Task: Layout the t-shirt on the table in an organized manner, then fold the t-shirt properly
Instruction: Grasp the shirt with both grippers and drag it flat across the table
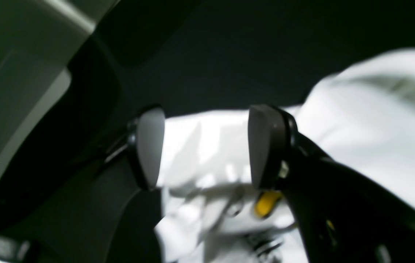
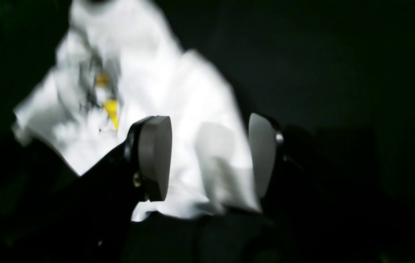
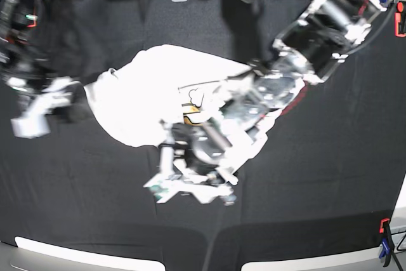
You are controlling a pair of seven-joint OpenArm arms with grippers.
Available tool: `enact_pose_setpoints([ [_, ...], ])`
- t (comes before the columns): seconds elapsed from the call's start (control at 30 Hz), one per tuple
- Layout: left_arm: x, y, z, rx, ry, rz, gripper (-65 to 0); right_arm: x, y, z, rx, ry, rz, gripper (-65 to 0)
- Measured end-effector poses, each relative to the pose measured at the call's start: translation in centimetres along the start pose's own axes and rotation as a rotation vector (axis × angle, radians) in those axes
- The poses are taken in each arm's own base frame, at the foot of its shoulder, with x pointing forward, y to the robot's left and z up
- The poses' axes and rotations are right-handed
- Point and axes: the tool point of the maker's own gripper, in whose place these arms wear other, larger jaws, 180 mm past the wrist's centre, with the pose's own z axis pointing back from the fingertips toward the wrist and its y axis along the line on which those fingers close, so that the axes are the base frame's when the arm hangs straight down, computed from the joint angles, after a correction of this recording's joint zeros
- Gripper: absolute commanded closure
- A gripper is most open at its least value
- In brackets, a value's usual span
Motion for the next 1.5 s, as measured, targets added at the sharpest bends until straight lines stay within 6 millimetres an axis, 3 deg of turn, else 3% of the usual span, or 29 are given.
enact_pose_setpoints([
  [0.1, -2.9, 1.5, 0.2, 0.027, 0.079, -0.022, -33.9, 1.5, 1.5, -3.0, 0.000, 0.023, 0.075, -32.9],
  [0.23, -5.8, 3.6, 0.6, 0.068, 0.146, -0.054, -33.9, 5.1, 2.2, -6.0, -0.080, -0.029, 0.083, -32.9],
  [0.3, -7.2, 4.5, 0.9, 0.088, 0.177, -0.070, -33.9, 5.8, 2.0, -6.9, -0.142, -0.025, 0.084, -32.9],
  [0.37, -8.4, 5.0, 1.2, 0.098, 0.201, -0.080, -33.9, 5.4, 1.4, -7.3, -0.206, 0.013, 0.106, -32.9],
  [0.43, -9.6, 5.0, 1.4, 0.108, 0.224, -0.093, -33.9, 3.7, 0.7, -7.4, -0.276, 0.108, 0.133, -32.9],
  [0.5, -10.5, 4.6, 1.6, 0.099, 0.243, -0.092, -33.9, 2.0, 0.3, -7.3, -0.319, 0.184, 0.140, -32.9],
  [0.63, -12.1, 3.2, 1.8, 0.072, 0.269, -0.081, -33.9, 0.6, -0.2, -7.0, -0.361, 0.213, 0.107, -32.7],
  [0.73, -13.0, 2.1, 2.0, 0.052, 0.280, -0.072, -34.0, -1.8, -1.7, -5.6, -0.430, 0.307, 0.078, -32.3],
  [0.8, -13.5, 1.6, 2.1, 0.042, 0.289, -0.067, -33.9, -3.7, -2.3, -4.6, -0.449, 0.341, 0.036, -27.1],
  [0.93, -13.8, 1.0, 2.2, 0.031, 0.287, -0.063, -33.9, -7.2, -3.8, -2.2, -0.495, 0.383, -0.043, 0.0],
  [1.07, -13.9, 0.9, 2.2, 0.029, 0.289, -0.062, -33.9, -9.0, -5.6, 0.5, -0.521, 0.390, -0.049, 0.0],
  [1.17, -13.8, 0.9, 2.1, 0.029, 0.281, -0.062, -34.0, -8.7, -8.7, 3.8, -0.608, 0.389, -0.054, 0.0],
  [1.33, -13.5, 0.8, 2.0, 0.025, 0.269, -0.057, -33.9, -6.3, -14.6, 11.1, -0.792, 0.327, -0.071, 0.0],
  [1.5, -13.6, 0.9, 2.1, 0.030, 0.274, -0.062, -33.9, -3.8, -18.0, 17.4, -0.922, 0.240, -0.098, 0.0],
])
